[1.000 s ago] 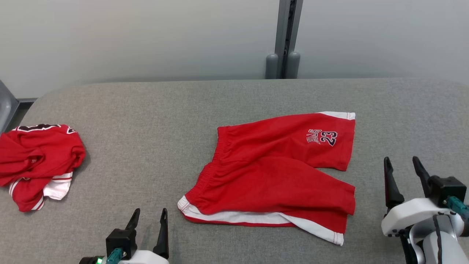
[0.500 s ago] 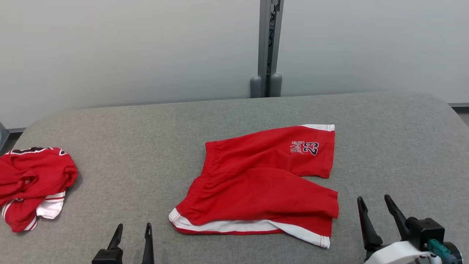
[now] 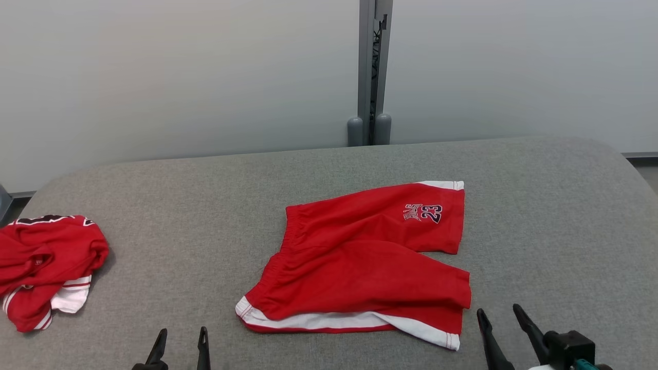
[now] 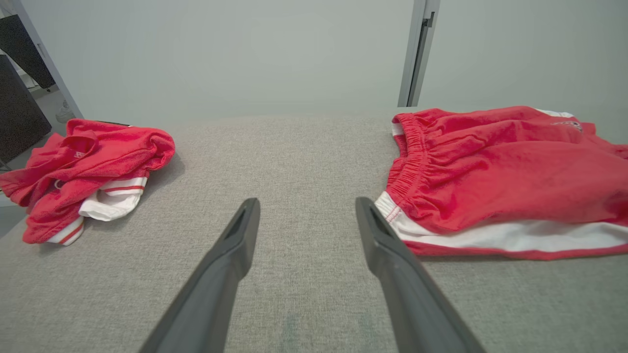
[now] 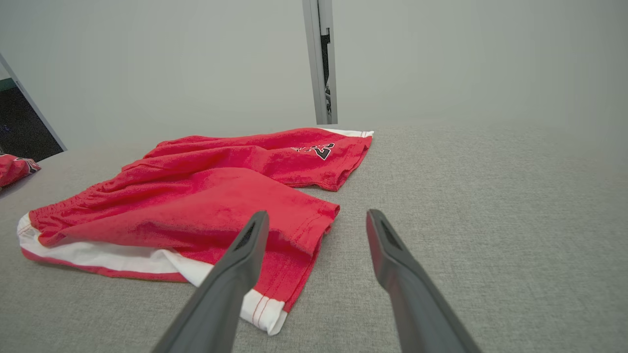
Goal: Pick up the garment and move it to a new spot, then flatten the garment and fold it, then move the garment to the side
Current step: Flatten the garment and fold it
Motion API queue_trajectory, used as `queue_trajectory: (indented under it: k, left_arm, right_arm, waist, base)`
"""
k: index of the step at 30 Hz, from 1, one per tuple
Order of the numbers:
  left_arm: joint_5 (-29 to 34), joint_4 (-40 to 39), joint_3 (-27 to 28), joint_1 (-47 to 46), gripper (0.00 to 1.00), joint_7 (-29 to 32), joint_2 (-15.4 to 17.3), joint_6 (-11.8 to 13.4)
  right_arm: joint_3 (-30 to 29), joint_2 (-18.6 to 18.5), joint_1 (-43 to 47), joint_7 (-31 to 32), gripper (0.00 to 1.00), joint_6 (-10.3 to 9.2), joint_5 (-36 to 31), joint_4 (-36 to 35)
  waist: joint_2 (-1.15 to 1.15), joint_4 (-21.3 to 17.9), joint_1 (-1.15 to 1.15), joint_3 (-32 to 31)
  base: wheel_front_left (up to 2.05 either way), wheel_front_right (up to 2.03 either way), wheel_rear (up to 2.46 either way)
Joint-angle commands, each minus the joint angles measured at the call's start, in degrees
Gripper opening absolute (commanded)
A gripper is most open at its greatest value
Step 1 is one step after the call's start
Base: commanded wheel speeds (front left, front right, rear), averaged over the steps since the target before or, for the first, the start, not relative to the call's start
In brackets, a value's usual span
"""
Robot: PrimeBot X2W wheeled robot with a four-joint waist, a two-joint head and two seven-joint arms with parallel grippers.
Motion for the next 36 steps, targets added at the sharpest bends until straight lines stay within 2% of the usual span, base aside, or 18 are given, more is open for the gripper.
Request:
queue_trajectory:
  k: [1,9,17,19,23,24,26,27,28,30,31,36]
  left_arm:
    - [0.03,-0.29,0.01,-0.43,1.00,-0.01,0.23,0.18]
    - [-1.43,0.81,-2.54,-2.44,1.00,-0.01,0.24,-0.28]
    - [-2.11,1.63,-4.55,-4.18,1.00,-0.02,0.24,-0.29]
    - [-2.13,1.80,-4.86,-4.77,1.00,-0.01,0.23,-0.39]
    - [-2.75,1.96,-5.44,-5.82,1.00,-0.01,0.23,-0.83]
    - [-2.68,2.03,-5.51,-6.07,1.00,-0.01,0.25,-0.83]
    - [-2.72,2.07,-5.65,-6.55,1.00,-0.01,0.23,-0.84]
    - [-2.72,2.07,-5.65,-6.55,1.00,-0.01,0.23,-0.84]
    - [-2.78,2.08,-5.70,-6.74,1.00,-0.02,0.23,-0.85]
    - [-3.07,2.06,-5.75,-7.16,1.00,-0.01,0.24,-0.96]
    - [-3.41,1.87,-5.77,-7.40,1.00,-0.02,0.24,-1.18]
    - [-4.87,1.79,-6.17,-7.32,1.00,-0.01,0.22,-2.28]
  right_arm:
    - [0.45,-0.32,0.09,-0.02,1.00,-0.01,-0.01,0.51]
    - [7.13,-0.35,-1.61,-0.02,1.00,-0.02,2.10,7.95]
    - [9.15,-0.34,-3.69,-0.02,1.00,-0.02,2.38,11.08]
    - [9.23,-0.35,-4.23,-0.02,0.90,-0.02,2.42,11.41]
    - [9.02,-0.34,-5.54,-0.02,0.81,-0.02,2.57,12.80]
    - [9.18,-0.34,-5.81,-0.01,0.68,-0.02,2.38,13.53]
    - [9.36,-0.34,-6.42,-0.01,0.50,-0.02,2.35,14.17]
    - [9.36,-0.34,-6.42,-0.01,0.50,-0.02,2.35,14.17]
    - [9.47,-0.33,-6.72,-0.01,0.45,-0.02,2.12,14.44]
    - [9.65,-0.33,-7.17,-0.01,0.09,-0.02,2.16,14.68]
    - [9.74,-0.32,-7.29,-0.01,0.00,-0.02,2.03,14.60]
    - [7.13,-1.06,-6.77,-0.02,0.00,-0.02,1.28,13.03]
  waist:
    - [-0.01,0.01,0.00,0.41]
    - [-0.01,0.87,0.00,3.35]
    - [-0.01,1.46,0.00,5.45]
    - [-0.01,1.53,0.00,6.20]
    - [-0.01,1.76,0.00,7.48]
    - [-0.01,1.80,0.00,7.67]
    - [-0.01,1.86,0.00,8.09]
    - [-0.01,1.86,0.00,8.09]
    - [-0.01,1.88,0.00,8.32]
    - [-0.01,1.82,0.00,8.66]
    - [-0.01,1.75,0.00,8.78]
    - [-0.01,0.73,0.00,9.07]
  base:
    - [0.00,0.00,0.00]
    - [0.00,0.00,0.00]
    - [0.00,0.00,0.00]
    - [0.00,0.00,0.00]
    - [0.00,0.00,0.00]
    - [0.00,0.00,0.00]
    - [0.00,0.00,0.00]
    - [0.00,0.00,0.00]
    - [0.00,0.00,0.00]
    - [0.00,0.00,0.00]
    - [0.00,0.00,0.00]
    - [0.00,0.00,0.00]
